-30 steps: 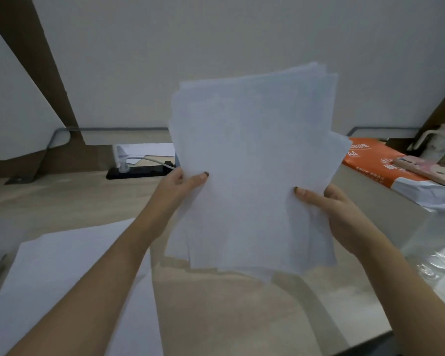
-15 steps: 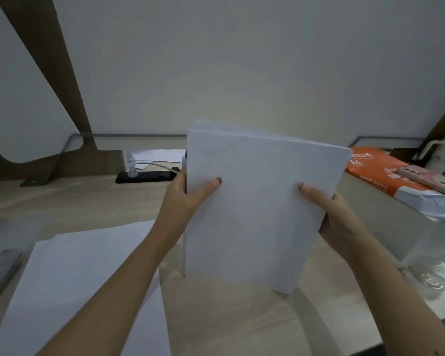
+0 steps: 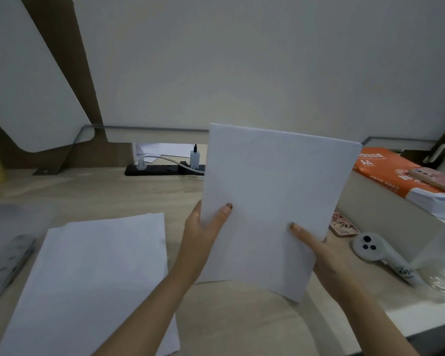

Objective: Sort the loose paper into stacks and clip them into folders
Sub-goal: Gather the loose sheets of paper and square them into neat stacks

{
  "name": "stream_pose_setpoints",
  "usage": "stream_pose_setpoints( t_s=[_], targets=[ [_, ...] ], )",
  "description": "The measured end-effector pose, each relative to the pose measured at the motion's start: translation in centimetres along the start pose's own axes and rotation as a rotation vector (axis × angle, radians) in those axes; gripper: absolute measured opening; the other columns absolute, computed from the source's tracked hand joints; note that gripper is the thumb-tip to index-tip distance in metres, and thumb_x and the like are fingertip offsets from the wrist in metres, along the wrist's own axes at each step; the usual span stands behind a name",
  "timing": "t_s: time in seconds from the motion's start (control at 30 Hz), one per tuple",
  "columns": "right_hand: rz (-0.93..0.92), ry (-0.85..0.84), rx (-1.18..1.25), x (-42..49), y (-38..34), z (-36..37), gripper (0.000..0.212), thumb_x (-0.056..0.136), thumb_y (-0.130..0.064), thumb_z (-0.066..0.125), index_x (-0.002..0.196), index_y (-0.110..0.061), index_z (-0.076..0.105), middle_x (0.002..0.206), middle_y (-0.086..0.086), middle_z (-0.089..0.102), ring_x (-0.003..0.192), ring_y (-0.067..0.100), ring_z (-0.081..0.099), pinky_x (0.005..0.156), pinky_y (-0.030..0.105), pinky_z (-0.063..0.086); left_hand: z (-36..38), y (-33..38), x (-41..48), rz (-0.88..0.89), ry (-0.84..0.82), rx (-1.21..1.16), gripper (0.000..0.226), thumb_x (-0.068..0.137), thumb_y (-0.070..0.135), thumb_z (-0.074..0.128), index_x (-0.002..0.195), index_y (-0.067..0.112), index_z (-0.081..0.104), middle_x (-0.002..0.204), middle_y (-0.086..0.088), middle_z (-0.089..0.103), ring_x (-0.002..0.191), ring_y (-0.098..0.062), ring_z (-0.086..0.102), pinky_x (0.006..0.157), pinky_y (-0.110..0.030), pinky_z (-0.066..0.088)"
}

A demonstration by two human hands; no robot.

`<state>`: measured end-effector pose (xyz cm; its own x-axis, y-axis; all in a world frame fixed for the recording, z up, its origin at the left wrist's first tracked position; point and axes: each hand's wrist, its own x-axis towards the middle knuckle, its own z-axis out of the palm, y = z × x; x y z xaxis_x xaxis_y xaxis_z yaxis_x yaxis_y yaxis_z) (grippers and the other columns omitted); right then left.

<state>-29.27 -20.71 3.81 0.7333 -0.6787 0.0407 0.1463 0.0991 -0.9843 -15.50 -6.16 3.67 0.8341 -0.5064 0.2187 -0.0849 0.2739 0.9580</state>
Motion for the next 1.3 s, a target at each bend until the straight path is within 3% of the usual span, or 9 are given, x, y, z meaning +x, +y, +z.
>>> stream_pose_setpoints(
  t_s=[0.17, 0.4, 0.67, 0.77, 0.87, 0.93, 1.0, 1.2, 1.3],
  targets=[
    [-0.023, 0.165, -0.123, 1.3, -0.7, 1.2, 0.016, 0.082, -0.026, 0.065, 0.096, -0.020, 0.068, 0.087, -0.007, 0.075, 0.086, 0.017, 0.069, 0.078, 0.034, 0.052, -0.5, 2.0, 0.8, 0.026, 0.041, 0.083, 0.018, 0.089, 0.023, 0.060, 0.107, 0.022, 0.061, 0.100, 0.012, 0.069, 0.089, 0.001, 0.066, 0.078, -0.017, 0.054],
    [0.100, -0.063, -0.156, 2.1, 0.7, 6.8, 0.016, 0.090, -0.012, 0.055, 0.102, -0.009, 0.064, 0.076, 0.000, 0.073, 0.064, 0.013, 0.070, 0.054, 0.022, 0.052, -8.4, 3.5, 1.3, -0.134, 0.154, 0.272, 0.016, 0.092, 0.026, 0.053, 0.106, 0.019, 0.053, 0.108, -0.005, 0.065, 0.097, -0.024, 0.064, 0.088, -0.046, 0.052],
    [0.246, -0.348, -0.122, 1.3, 6.0, 16.6, 0.019, 0.090, 0.003, 0.045, 0.089, -0.003, 0.063, 0.073, 0.003, 0.073, 0.060, 0.014, 0.069, 0.050, 0.017, 0.051, -19.6, 2.3, -2.2, -0.317, 0.355, 0.409, 0.010, 0.091, 0.020, 0.052, 0.098, 0.018, 0.058, 0.082, 0.008, 0.060, 0.074, -0.011, 0.059, 0.060, -0.026, 0.044],
    [0.172, -0.327, -0.404, 1.6, 8.4, 18.9, 0.017, 0.089, -0.003, 0.046, 0.094, -0.002, 0.062, 0.087, 0.013, 0.069, 0.073, 0.021, 0.064, 0.063, 0.026, 0.049, -21.7, 1.5, -3.3, -0.389, 0.394, 0.414, 0.036, 0.076, 0.024, 0.061, 0.109, 0.007, 0.060, 0.080, 0.000, 0.060, 0.076, -0.019, 0.061, 0.072, -0.032, 0.049],
    [0.081, -0.304, -0.658, 2.1, 10.8, 19.6, 0.007, 0.078, -0.021, 0.051, 0.083, -0.024, 0.056, 0.079, -0.007, 0.052, 0.067, 0.008, 0.050, 0.058, 0.019, 0.037, -22.4, 0.1, -4.2, -0.437, 0.402, 0.457, 0.051, 0.087, 0.013, 0.058, 0.134, 0.003, 0.043, 0.107, -0.005, 0.060, 0.099, -0.018, 0.057, 0.088, -0.031, 0.046],
    [0.113, -0.271, -0.641, 2.1, 11.3, 19.5, 0.029, 0.077, -0.026, 0.052, 0.104, -0.022, 0.062, 0.106, 0.002, 0.058, 0.088, 0.019, 0.059, 0.069, 0.022, 0.039, -22.6, -0.6, -4.6, -0.415, 0.400, 0.440, 0.055, 0.090, 0.007, 0.053, 0.142, 0.010, 0.034, 0.122, 0.009, 0.044, 0.107, -0.010, 0.046, 0.087, -0.023, 0.035],
    [0.260, -0.219, -0.529, 2.1, 11.1, 19.1, 0.050, 0.088, -0.014, 0.054, 0.136, -0.009, 0.043, 0.136, 0.008, 0.047, 0.120, 0.029, 0.051, 0.088, 0.029, 0.040, -22.7, -0.7, -4.8, -0.380, 0.396, 0.375, 0.055, 0.091, 0.004, 0.052, 0.142, 0.013, 0.033, 0.120, 0.007, 0.041, 0.106, -0.006, 0.039, 0.088, -0.021, 0.031],
    [0.520, -0.234, -0.255, 2.7, 10.7, 18.1, 0.039, 0.087, -0.006, 0.055, 0.125, -0.002, 0.052, 0.120, 0.010, 0.053, 0.119, 0.032, 0.050, 0.092, 0.039, 0.041, -23.7, -0.6, -5.6, -0.466, 0.329, 0.215, 0.024, 0.094, 0.009, 0.049, 0.116, 0.013, 0.056, 0.095, 0.002, 0.064, 0.086, -0.016, 0.062, 0.075, -0.027, 0.048],
    [0.596, -0.244, -0.195, 2.3, 9.2, 17.6, 0.030, 0.062, -0.016, 0.070, 0.086, -0.010, 0.054, 0.082, 0.008, 0.045, 0.074, 0.025, 0.040, 0.065, 0.031, 0.038, -24.0, -0.6, -5.9, -0.496, 0.320, 0.138, 0.018, 0.093, 0.007, 0.048, 0.080, 0.011, 0.061, 0.068, 0.004, 0.068, 0.065, -0.009, 0.066, 0.064, -0.021, 0.051]
  ],
)
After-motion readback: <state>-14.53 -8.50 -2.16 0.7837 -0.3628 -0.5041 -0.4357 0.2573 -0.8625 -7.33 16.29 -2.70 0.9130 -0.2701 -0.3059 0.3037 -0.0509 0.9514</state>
